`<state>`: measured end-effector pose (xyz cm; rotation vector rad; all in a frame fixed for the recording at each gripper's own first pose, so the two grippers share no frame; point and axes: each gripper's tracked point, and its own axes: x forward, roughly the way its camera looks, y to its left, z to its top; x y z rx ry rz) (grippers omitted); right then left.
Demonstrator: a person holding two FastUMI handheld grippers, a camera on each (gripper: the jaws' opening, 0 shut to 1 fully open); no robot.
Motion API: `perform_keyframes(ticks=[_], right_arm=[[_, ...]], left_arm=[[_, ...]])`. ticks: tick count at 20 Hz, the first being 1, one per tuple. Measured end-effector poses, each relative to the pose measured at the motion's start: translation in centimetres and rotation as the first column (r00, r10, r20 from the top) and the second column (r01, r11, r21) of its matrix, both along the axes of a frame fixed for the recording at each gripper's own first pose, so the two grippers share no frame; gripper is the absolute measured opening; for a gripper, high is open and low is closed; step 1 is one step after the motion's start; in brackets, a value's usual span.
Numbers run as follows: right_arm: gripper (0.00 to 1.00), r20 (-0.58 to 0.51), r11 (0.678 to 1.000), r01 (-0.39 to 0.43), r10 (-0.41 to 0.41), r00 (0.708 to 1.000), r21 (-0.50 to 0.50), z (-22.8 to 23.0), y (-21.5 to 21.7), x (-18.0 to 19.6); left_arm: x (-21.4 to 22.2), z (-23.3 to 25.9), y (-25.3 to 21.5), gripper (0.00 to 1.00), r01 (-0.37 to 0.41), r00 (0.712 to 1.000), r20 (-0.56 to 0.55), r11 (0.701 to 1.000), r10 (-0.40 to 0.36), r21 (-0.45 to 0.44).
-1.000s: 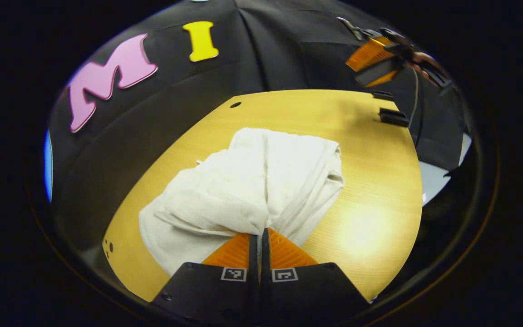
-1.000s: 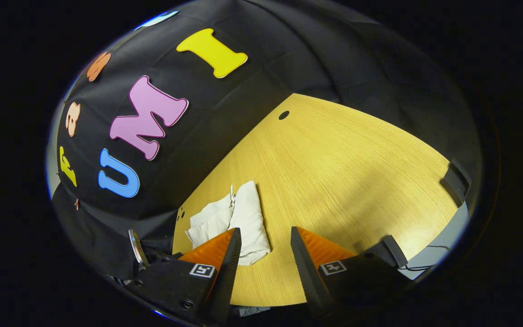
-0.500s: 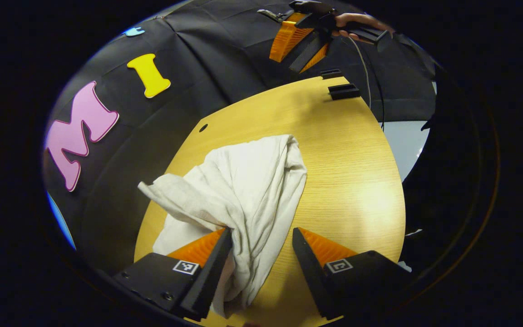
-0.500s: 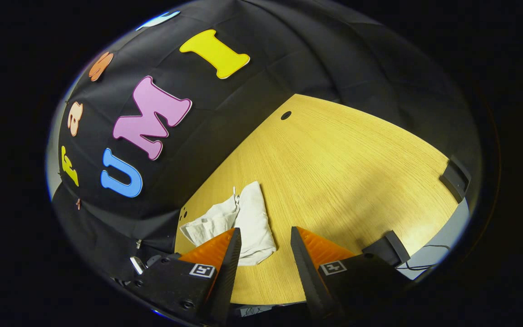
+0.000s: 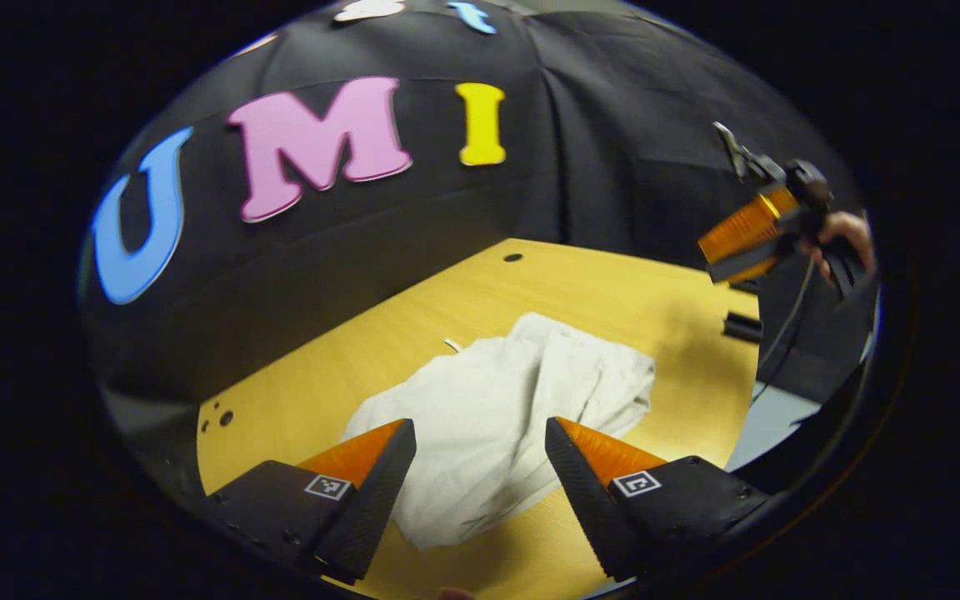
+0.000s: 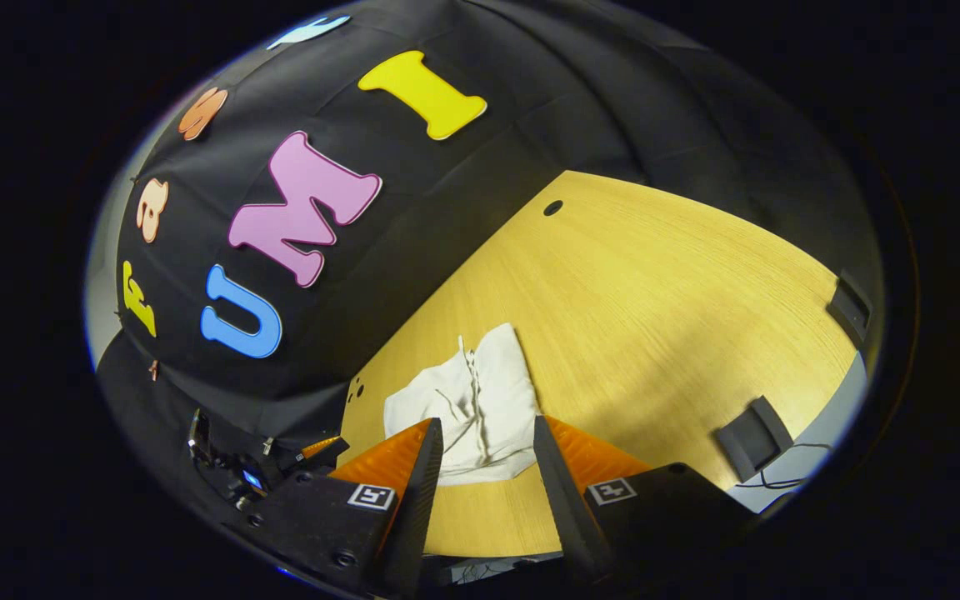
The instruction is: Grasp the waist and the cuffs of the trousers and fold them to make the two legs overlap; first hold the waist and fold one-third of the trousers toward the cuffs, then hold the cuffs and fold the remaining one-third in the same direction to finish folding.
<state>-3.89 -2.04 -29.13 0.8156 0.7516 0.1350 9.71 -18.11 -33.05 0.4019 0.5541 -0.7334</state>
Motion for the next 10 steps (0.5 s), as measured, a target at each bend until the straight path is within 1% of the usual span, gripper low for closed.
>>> perform_keyframes(ticks=[2,5,8,10], right_arm=[[0.69,0.03,1.0,-0.01,0.01,1.0,-0.011,1.1,1.4,0.7],[0.69,0.07,0.999,-0.011,0.013,0.997,-0.031,3.1,3.1,1.9],[0.69,0.11,0.996,-0.014,0.024,0.994,-0.087,4.9,4.5,2.3],[0.69,0.126,0.991,-0.04,0.057,0.99,-0.126,5.9,6.1,2.4]], left_arm=[[0.6,2.2,1.9,0.98,-0.096,0.995,-0.029,0.991,0.094,-0.089],[1.2,5.2,4.1,0.99,-0.198,0.98,-0.05,0.963,0.193,-0.18],[0.9,7.0,7.1,0.99,-0.287,0.958,-0.083,0.931,0.275,-0.226],[0.6,7.6,8.2,0.97,-0.335,0.942,-0.114,0.909,0.316,-0.248]])
